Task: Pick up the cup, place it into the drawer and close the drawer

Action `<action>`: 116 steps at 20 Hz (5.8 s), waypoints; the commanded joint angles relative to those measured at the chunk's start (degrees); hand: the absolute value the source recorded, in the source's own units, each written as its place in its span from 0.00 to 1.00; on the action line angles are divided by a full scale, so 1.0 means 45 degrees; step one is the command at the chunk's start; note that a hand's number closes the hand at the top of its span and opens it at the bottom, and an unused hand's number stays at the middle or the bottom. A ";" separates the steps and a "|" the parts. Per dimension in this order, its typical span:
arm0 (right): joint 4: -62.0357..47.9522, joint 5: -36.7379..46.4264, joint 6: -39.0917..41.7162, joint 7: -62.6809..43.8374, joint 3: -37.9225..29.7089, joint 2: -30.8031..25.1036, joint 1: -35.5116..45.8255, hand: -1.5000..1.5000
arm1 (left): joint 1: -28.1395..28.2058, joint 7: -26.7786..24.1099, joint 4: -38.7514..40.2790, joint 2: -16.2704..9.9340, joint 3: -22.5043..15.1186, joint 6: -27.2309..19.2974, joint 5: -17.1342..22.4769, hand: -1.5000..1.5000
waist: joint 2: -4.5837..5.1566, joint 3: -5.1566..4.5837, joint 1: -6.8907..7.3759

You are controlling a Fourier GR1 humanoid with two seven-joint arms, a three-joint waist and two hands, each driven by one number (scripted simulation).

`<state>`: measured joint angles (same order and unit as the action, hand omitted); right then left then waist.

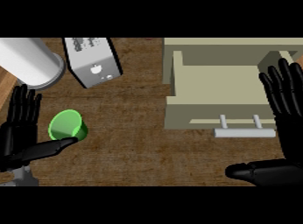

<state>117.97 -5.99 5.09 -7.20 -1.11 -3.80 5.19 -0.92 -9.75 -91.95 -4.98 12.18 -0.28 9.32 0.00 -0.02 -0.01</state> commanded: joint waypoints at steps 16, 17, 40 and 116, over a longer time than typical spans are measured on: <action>0.0100 -0.0097 -0.0048 -0.1061 -0.0171 -0.0223 0.0707 0.00 | -0.0964 -0.4244 0.6416 -0.0436 0.0690 0.0919 -0.0213 0.00 | 0.0005 0.0000 -0.0016; 0.0951 -0.0771 0.0177 -0.1321 -0.0556 -0.0373 0.0161 0.00 | -0.0862 -0.4642 0.6760 -0.0502 0.0751 0.1084 -0.0210 0.00 | 0.0001 0.0000 -0.0036; -0.0012 -0.0362 0.0314 -0.0555 -0.0411 -0.0196 0.0512 0.00 | -0.3662 -0.8449 1.3590 -0.1526 0.1112 0.1682 -0.0094 0.00 | 0.0014 -0.0002 -0.0054; 0.0414 -0.0591 0.0716 -0.0226 -0.0634 -0.0140 -0.0568 0.00 | -0.8545 -0.0614 0.3330 0.1102 -0.2937 -0.1642 0.0903 1.00 | -0.0003 0.0007 -0.0098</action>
<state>118.91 -9.61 8.65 -9.28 -5.06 -5.64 4.41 -33.91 -15.40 -78.25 -0.36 -0.28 -4.15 14.29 -0.04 0.02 -0.29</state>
